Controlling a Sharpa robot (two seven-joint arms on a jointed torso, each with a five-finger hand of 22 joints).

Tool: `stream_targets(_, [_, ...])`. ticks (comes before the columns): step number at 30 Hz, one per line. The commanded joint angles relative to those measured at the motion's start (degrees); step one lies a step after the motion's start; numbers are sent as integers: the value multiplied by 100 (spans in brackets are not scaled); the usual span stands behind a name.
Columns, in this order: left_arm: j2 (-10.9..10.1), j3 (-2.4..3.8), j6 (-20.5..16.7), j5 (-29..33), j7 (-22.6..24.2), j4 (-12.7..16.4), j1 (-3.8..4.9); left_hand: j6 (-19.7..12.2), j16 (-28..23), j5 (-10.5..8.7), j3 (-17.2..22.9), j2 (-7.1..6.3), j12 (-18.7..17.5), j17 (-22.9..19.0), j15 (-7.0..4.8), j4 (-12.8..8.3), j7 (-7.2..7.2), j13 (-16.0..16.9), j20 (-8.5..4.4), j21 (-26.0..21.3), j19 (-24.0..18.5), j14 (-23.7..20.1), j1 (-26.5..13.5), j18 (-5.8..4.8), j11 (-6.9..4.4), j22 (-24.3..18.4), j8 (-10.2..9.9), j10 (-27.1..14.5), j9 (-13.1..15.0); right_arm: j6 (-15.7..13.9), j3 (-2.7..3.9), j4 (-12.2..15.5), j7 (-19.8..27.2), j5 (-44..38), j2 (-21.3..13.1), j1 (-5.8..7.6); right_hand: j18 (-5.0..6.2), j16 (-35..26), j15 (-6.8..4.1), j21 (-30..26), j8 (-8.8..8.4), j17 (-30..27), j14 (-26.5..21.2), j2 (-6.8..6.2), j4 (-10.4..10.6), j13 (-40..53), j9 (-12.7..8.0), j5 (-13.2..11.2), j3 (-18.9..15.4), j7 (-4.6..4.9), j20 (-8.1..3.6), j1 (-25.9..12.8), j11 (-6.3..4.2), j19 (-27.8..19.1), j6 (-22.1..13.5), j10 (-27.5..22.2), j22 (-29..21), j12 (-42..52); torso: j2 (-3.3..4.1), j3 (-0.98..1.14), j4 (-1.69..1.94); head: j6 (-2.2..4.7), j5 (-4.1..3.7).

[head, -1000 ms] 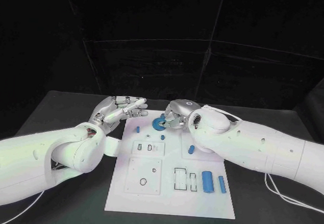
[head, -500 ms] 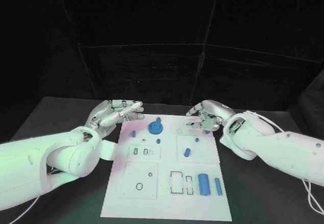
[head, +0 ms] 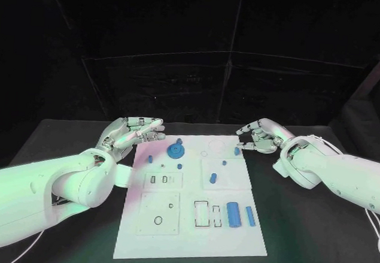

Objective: Assemble the parts on the task board

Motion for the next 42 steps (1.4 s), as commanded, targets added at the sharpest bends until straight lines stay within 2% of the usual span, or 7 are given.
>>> stream_targets(1, [27, 4, 91, -30, 36, -22, 0, 42, -31, 38, -4, 4, -33, 8, -9, -29, 90, -8, 4, -28, -26, -29, 75, 78, 8, -7, -20, 34, -7, 137, 3, -93, 223, 194, 35, -40, -62, -7, 15, -35, -32, 1236, 547, -2, -33, 44, -2, -29, 4, -9, -4, 36, -6, -56, -40, -43, -19, -34, 10, 12, 12, -20, -26])
stream_targets(7, [51, 4, 95, -30, 34, -61, -8, 42, -31, 38, -4, 4, -33, 8, -9, -29, 90, -8, 4, -28, -26, -29, 75, 78, 8, -7, -20, 34, -7, 244, 3, -181, 219, 78, 41, -115, -61, -9, 20, -39, -24, 1233, 546, -7, -31, 37, 4, -40, -2, 0, -1, 27, 1, -60, -31, -52, -26, -43, 15, 28, 25, -27, -73])
stream_targets(9, [52, 4, 93, -30, 34, -73, -10, 42, -31, 38, -4, 4, -33, 8, -9, -29, 90, -8, 4, -28, -26, -29, 75, 78, 8, -7, -20, 34, -7, 272, 3, -198, 215, 44, 38, -134, -61, -9, 20, -39, -24, 1233, 546, -7, -31, 37, 4, -40, -2, 0, -1, 27, 1, -60, -31, -52, -26, -43, 16, 24, 18, -38, -111])
stream_targets(13, [55, 4, 91, -30, 34, -90, -11, 42, -31, 38, -4, 4, -33, 8, -9, -29, 90, -8, 4, -28, -26, -29, 75, 78, 8, -7, -20, 34, -7, 340, 3, -230, 200, 9, 48, -155, -61, -9, 20, -39, -23, 1233, 546, -7, -31, 38, 4, -40, -2, 0, -1, 27, 1, -60, -30, -51, -26, -42, 18, 25, -4, -47, -100])
stream_targets(17, [60, 4, 90, -30, 36, -95, -12, 44, -31, 38, -1, 9, -34, 9, -9, -35, 88, -8, 5, -29, -25, -30, 81, 78, 7, -9, -21, 36, -6, 406, 3, -268, 183, -3, 67, -166, -61, -9, 22, -40, -18, 1234, 546, -5, -29, 43, 7, -43, -4, 2, 1, 21, 4, -62, -24, -48, -28, -36, 13, 18, 16, -65, -130])
stream_targets(25, [59, 4, 78, -30, 46, -109, -12, 44, -31, 38, -1, 10, -34, 9, -9, -35, 88, -8, 5, -30, -25, -30, 81, 78, 6, -9, -21, 36, -6, 496, 3, -353, 155, -72, 118, -184, -62, -4, 28, -38, 18, 1244, 549, 31, -28, 70, 21, -34, 12, 2, 8, 21, 6, -58, 22, -27, -19, -7, 16, 16, 30, -87, -115])
stream_targets(42, [61, 4, 75, -30, 48, -121, -12, 45, -31, 38, 0, 12, -35, 9, -9, -37, 88, -8, 5, -30, -25, -31, 82, 78, 6, -10, -21, 37, -6, 598, 4, -415, 85, -206, 229, -217, -73, 10, -23, -4, 249, 1275, 557, 255, -127, 192, 60, -214, 228, -71, -29, 109, -62, -12, 476, 90, 54, 132, 12, 20, 15, -103, -102])
